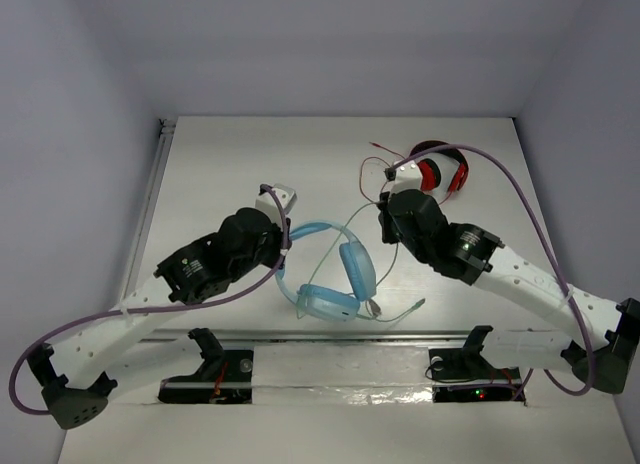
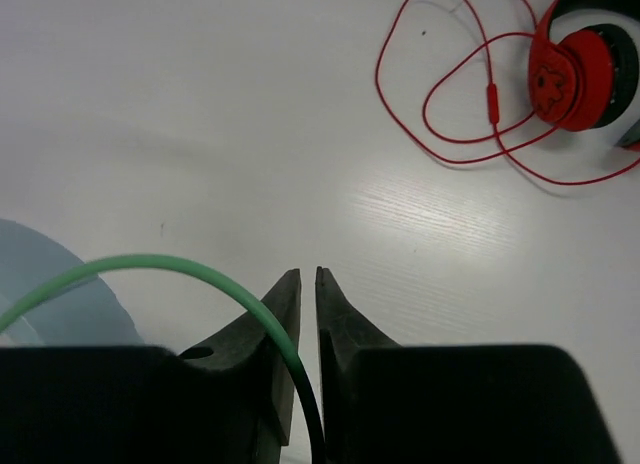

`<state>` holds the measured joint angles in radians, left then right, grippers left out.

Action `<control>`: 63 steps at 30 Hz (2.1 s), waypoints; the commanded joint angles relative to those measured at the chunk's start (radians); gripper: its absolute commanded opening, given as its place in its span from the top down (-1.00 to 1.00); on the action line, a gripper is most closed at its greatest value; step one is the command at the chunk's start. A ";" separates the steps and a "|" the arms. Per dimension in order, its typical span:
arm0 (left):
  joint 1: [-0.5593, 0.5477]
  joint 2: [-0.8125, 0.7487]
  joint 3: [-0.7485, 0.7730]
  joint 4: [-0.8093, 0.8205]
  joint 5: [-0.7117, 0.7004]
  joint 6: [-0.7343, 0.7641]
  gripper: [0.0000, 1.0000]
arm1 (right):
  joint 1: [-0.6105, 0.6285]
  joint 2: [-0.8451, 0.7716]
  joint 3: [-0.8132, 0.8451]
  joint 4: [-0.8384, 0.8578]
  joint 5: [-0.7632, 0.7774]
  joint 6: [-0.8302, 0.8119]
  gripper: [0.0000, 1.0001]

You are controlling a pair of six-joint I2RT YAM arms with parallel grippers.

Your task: Wrap the headphones

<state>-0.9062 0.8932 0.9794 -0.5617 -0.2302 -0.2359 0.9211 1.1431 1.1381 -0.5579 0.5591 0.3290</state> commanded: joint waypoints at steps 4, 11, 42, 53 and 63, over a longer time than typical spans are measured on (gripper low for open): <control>0.021 -0.057 0.117 0.128 0.123 -0.023 1.00 | -0.010 -0.069 -0.104 0.173 -0.129 0.048 0.76; 0.050 -0.071 0.179 0.195 0.293 -0.046 1.00 | -0.010 -0.100 -0.196 0.292 -0.151 0.099 0.85; 0.072 -0.010 0.378 0.494 0.166 -0.275 1.00 | -0.010 -0.054 -0.663 1.332 -0.858 0.326 0.47; 0.072 0.044 0.424 0.539 0.017 -0.264 1.00 | -0.001 0.090 -0.687 1.431 -0.915 0.415 0.84; 0.072 0.056 0.433 0.619 -0.172 -0.215 1.00 | 0.080 0.084 -0.692 1.340 -0.852 0.413 0.97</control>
<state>-0.8398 0.9623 1.3373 -0.1310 -0.3164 -0.4381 0.9707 1.2366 0.4446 0.7639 -0.3210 0.7391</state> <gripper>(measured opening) 0.109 0.027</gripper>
